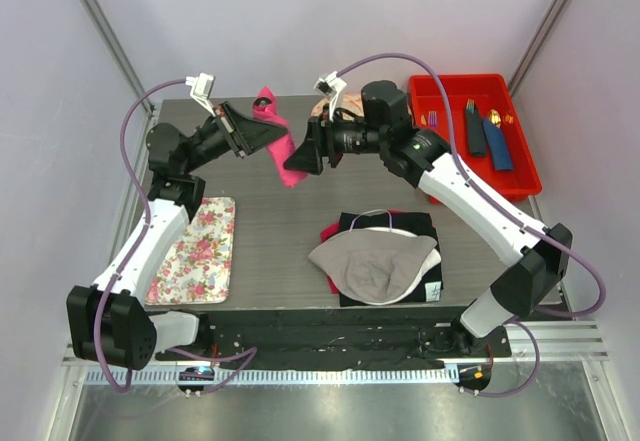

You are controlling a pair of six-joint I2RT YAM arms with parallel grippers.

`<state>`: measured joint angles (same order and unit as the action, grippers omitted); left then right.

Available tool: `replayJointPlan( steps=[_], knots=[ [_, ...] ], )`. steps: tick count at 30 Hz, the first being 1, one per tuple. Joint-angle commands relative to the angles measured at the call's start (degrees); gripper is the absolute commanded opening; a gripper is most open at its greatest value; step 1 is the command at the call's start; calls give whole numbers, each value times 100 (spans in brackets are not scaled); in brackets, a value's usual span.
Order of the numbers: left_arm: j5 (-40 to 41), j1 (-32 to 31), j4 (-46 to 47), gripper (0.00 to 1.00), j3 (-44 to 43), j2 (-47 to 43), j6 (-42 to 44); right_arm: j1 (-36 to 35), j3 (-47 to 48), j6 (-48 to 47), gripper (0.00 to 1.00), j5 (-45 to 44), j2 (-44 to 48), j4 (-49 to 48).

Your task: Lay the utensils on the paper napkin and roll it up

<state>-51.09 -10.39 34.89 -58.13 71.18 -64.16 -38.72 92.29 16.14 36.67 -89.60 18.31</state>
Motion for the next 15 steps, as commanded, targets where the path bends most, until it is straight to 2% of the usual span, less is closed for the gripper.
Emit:
replayJointPlan(
  steps=[1, 4, 15],
  knots=[
    [20, -24, 404, 0, 29, -236, -149, -109, 377, -120, 65, 33, 4, -301],
    [11, -24, 457, 0, 82, -245, -220, -118, 395, -50, 65, 261, -66, -441],
    [-94, -68, 835, 0, 82, -253, -518, -118, 52, 714, 48, 1308, -215, -1478]
  ],
)
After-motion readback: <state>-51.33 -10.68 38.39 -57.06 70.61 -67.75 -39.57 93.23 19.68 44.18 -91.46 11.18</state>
